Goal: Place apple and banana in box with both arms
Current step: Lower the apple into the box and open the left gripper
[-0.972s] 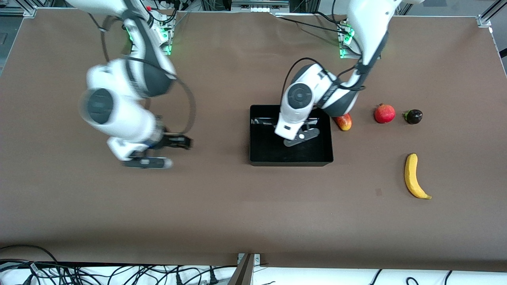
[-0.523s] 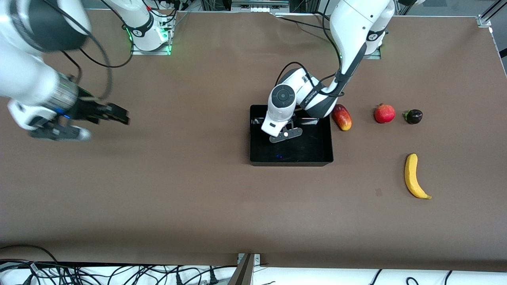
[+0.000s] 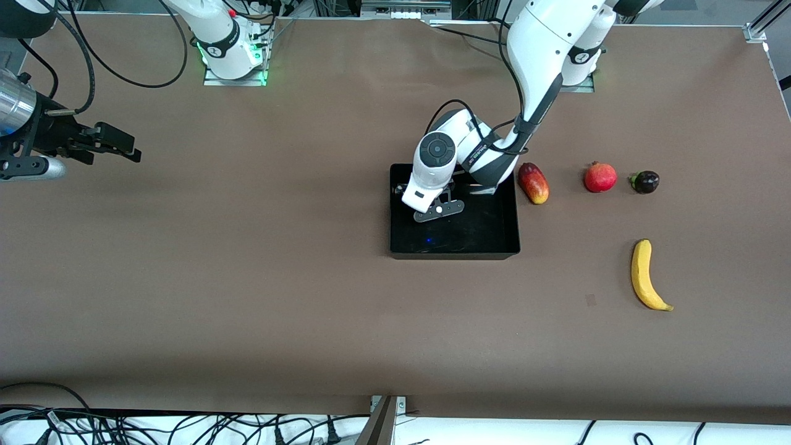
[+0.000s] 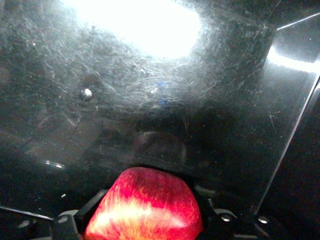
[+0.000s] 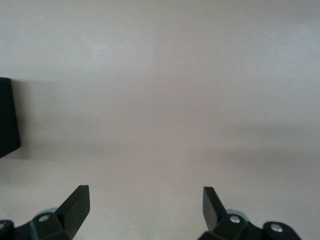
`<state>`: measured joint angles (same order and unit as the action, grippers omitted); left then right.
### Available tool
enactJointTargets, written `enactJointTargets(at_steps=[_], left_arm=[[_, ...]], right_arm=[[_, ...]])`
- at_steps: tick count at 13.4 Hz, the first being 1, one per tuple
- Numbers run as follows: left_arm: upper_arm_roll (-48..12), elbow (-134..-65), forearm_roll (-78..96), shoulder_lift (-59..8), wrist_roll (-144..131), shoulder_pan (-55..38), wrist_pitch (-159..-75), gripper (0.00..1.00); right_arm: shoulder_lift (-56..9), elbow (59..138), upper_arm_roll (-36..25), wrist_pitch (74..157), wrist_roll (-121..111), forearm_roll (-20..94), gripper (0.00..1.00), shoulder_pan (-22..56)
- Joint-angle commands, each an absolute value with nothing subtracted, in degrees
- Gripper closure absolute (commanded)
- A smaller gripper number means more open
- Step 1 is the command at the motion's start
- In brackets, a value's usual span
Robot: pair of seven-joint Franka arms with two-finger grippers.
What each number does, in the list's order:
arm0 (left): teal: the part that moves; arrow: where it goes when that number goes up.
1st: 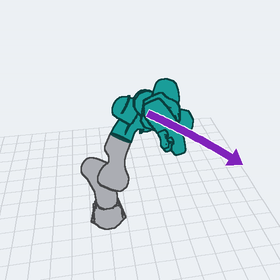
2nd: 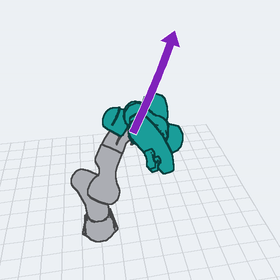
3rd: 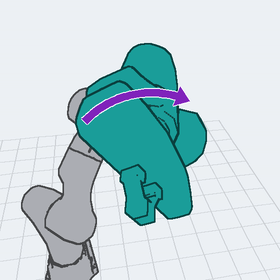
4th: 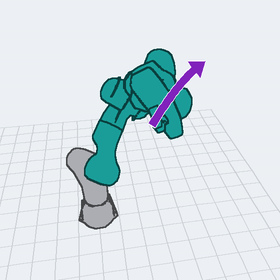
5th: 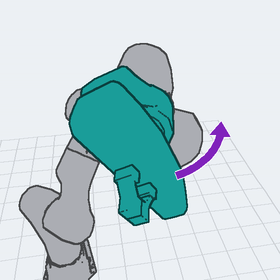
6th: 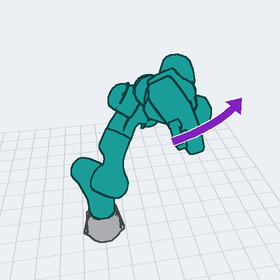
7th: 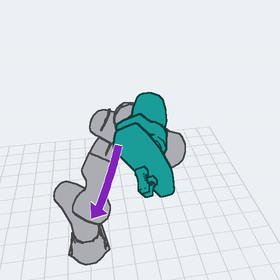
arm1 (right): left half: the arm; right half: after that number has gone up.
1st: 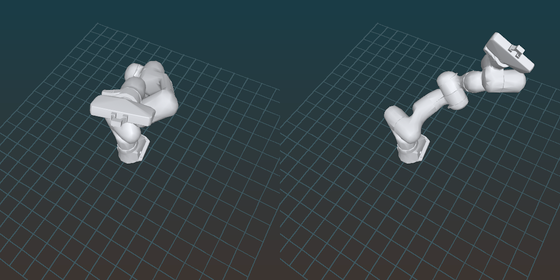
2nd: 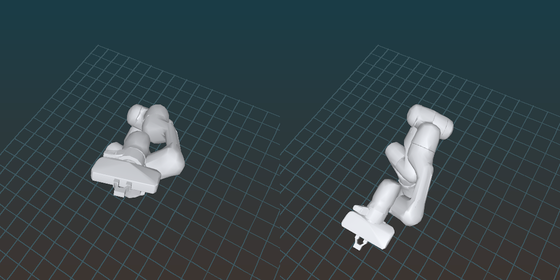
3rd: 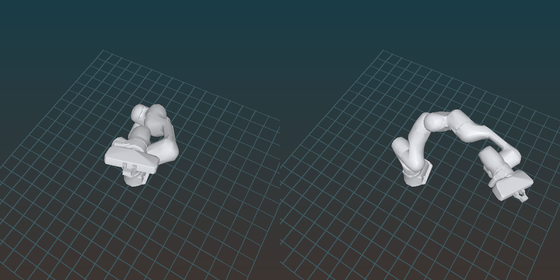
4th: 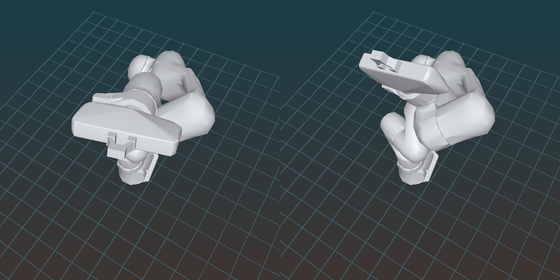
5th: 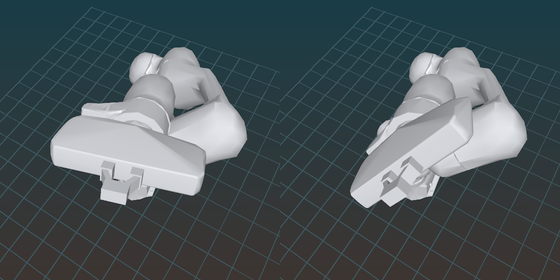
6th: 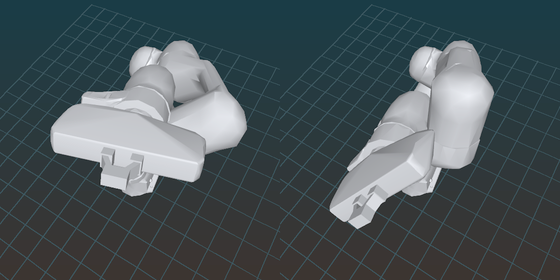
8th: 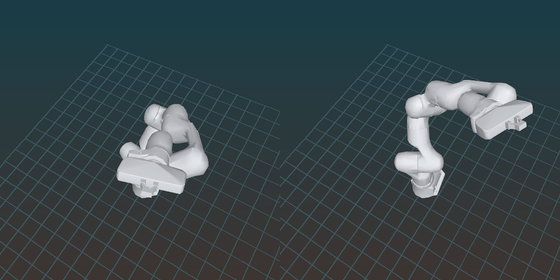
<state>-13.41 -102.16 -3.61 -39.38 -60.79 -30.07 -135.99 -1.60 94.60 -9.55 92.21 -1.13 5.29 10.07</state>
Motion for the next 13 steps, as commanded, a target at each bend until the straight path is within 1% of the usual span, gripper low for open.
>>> enactJointTargets(at_steps=[1,4,5,8,10,11,13], left_arm=[[-13.71,-101.78,-4.92,-41.14,-63.70,-29.97,-136.77,0.00],[-13.62,-98.72,-4.14,-37.37,-64.33,-29.27,-124.94,0.00],[-13.54,-97.40,-4.04,-35.27,-63.90,-27.27,-119.59,0.00],[-13.36,-93.97,-3.52,-29.63,-58.56,-20.33,-110.07,0.00],[-12.66,-92.12,-2.29,-27.78,-50.49,-14.45,-106.10,0.00],[-10.92,-91.15,-2.29,-27.86,-45.14,-11.72,-104.34,0.00],[-5.48,-91.05,-2.37,-27.77,-32.23,-8.45,-104.24,0.00]], right_arm=[[0.35,95.89,-2.56,91.67,-2.02,3.78,0.00,3.70],[0.26,95.19,-2.55,91.84,-2.29,1.85,0.00,3.69],[0.18,94.66,-2.55,91.85,-2.29,1.76,0.00,3.78],[-0.35,92.64,-2.81,92.20,-2.20,1.58,0.00,3.87],[-0.96,92.37,-2.90,92.37,-1.85,1.50,0.00,3.87],[-0.97,92.29,-2.99,92.46,-1.67,0.97,0.00,3.87],[-1.14,92.29,-2.99,92.64,-1.58,0.35,0.00,3.87]])
